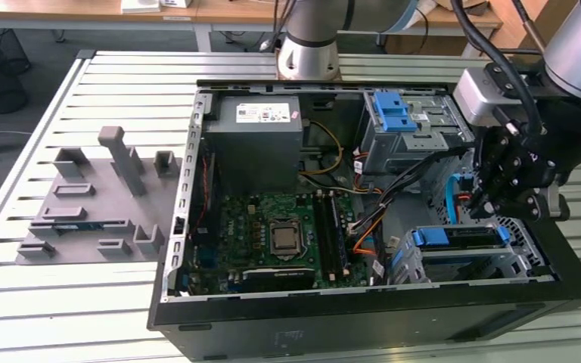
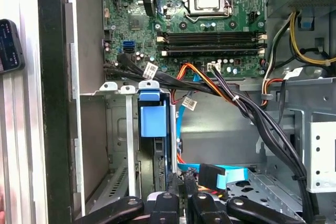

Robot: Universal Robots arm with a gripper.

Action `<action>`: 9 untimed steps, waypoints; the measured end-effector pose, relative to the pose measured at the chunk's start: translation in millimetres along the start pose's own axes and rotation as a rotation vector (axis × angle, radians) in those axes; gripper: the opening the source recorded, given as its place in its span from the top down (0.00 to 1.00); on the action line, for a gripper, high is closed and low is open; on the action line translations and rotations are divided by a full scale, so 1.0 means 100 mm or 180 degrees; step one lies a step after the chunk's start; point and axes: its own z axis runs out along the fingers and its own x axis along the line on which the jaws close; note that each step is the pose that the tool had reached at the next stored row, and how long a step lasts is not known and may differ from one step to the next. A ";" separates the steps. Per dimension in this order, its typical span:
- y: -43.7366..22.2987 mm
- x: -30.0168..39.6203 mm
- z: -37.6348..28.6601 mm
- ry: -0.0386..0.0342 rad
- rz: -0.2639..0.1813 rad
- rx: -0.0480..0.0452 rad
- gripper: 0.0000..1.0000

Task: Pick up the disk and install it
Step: 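Insert the first disk wire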

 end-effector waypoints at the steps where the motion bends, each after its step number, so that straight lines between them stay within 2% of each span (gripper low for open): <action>1: -0.001 0.015 0.000 0.0000 0.0001 -0.0006 0.84; 9: -0.001 0.032 0.047 0.0005 0.0032 -0.0044 0.84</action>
